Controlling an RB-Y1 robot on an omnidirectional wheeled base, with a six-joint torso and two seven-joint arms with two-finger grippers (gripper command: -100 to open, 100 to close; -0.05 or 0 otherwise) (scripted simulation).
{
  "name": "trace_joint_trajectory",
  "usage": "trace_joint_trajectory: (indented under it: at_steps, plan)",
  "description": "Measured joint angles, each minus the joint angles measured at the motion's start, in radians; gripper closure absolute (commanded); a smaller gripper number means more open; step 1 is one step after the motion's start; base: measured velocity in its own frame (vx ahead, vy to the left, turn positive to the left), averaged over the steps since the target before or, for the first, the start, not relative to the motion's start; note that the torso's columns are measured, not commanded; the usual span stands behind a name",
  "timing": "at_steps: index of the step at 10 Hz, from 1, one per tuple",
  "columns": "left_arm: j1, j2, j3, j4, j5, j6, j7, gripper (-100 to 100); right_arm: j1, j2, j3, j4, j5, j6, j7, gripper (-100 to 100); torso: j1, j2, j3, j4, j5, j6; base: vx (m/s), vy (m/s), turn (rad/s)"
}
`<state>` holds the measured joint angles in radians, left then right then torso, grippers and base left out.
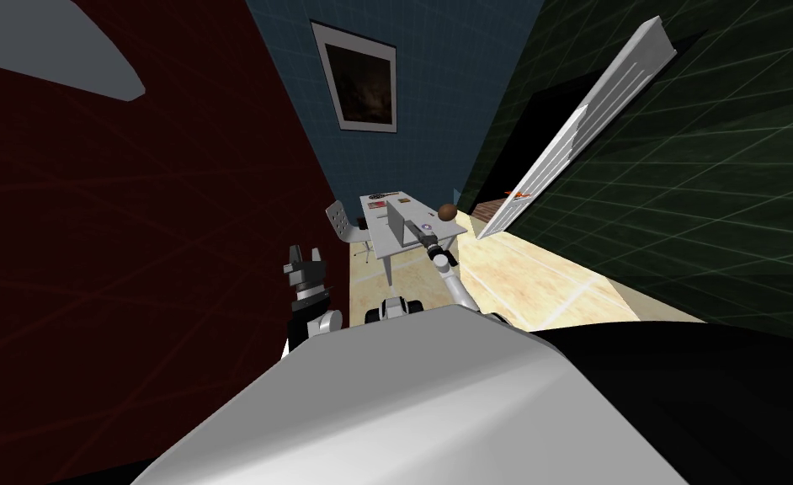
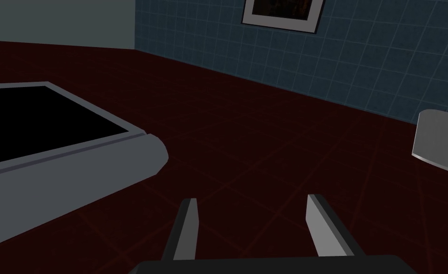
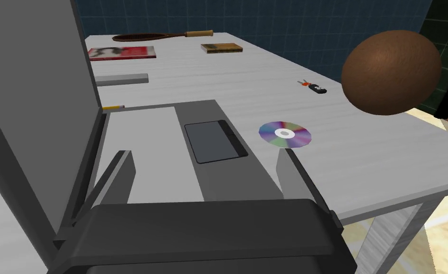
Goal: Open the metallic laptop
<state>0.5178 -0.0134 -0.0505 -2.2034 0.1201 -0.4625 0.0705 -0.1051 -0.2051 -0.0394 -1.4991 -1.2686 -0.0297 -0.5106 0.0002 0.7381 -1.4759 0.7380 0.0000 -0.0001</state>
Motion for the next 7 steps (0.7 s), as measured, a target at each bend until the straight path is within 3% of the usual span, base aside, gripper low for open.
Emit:
trace_joint_trajectory:
  at_steps: [4, 5, 6, 7]
  plan:
    - [0.0, 0.0, 0.0, 0.0, 0.0, 0.0, 0.0, 0, -0.05, 0.003, 0.011, 0.061, -0.104, 0.034, -0.049, -100, 0.0, 0.0, 0.0, 0.0, 0.0, 0.0, -0.011, -0.009, 0.003]
    - [0.0, 0.0, 0.0, 0.0, 0.0, 0.0, 0.0, 0, -0.07, 0.036, -0.017, 0.078, -0.124, 0.07, -0.057, -100, 0.0, 0.0, 0.0, 0.0, 0.0, 0.0, -0.01, -0.007, 0.005]
    - [0.0, 0.0, 0.0, 0.0, 0.0, 0.0, 0.0, 0, -0.076, 0.022, 0.004, 0.089, -0.164, 0.071, -0.066, -100, 0.0, 0.0, 0.0, 0.0, 0.0, 0.0, -0.01, -0.009, -0.002]
    - [0.0, 0.0, 0.0, 0.0, 0.0, 0.0, 0.0, 0, -0.086, 0.052, -0.016, 0.099, -0.167, 0.091, -0.082, -100, 0.0, 0.0, 0.0, 0.0, 0.0, 0.0, -0.008, -0.006, 0.003]
